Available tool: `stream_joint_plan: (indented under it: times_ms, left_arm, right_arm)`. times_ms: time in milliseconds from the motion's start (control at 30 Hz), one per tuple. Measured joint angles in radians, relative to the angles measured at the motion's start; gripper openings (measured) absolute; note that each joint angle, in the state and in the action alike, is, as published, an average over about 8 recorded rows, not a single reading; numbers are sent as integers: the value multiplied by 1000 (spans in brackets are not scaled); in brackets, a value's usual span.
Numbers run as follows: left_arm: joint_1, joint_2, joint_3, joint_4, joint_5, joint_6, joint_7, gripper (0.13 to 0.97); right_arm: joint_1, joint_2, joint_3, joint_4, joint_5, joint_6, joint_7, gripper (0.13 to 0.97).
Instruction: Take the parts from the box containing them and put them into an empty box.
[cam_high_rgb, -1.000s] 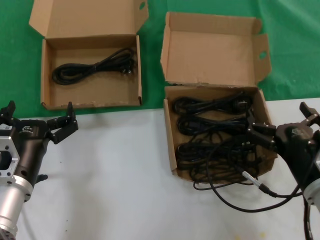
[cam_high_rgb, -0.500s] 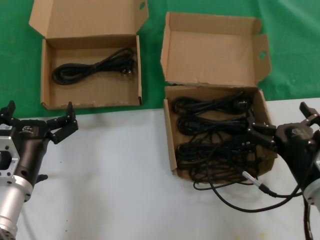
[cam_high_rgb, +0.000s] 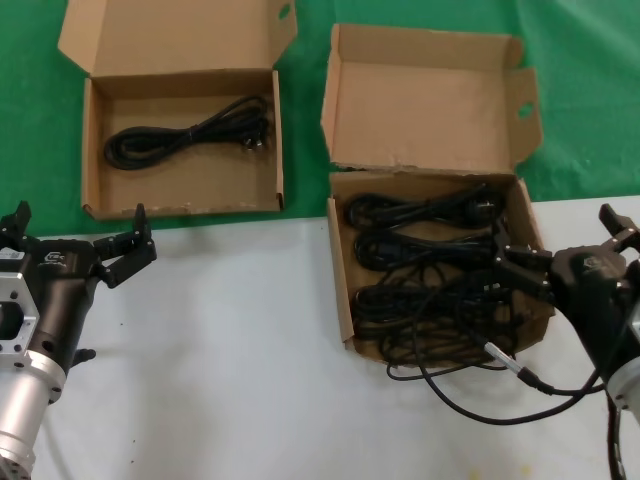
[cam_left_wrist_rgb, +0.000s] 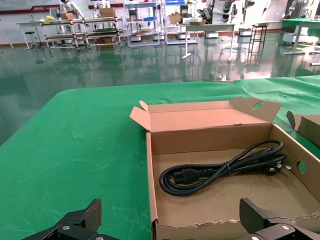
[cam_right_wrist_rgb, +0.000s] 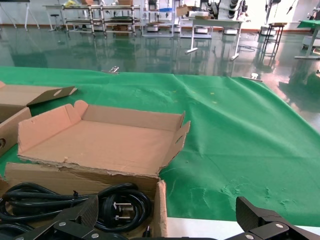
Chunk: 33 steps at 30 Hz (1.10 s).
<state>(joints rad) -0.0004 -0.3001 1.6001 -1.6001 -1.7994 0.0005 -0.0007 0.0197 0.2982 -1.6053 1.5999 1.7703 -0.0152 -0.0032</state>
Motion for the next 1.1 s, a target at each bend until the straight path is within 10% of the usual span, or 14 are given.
stream_joint_plan:
  times_ms: [1100]
  left_arm:
    - [0,0,0,0,0,0,0,966]
  right_arm:
    - [0,0,0,0,0,0,0,966]
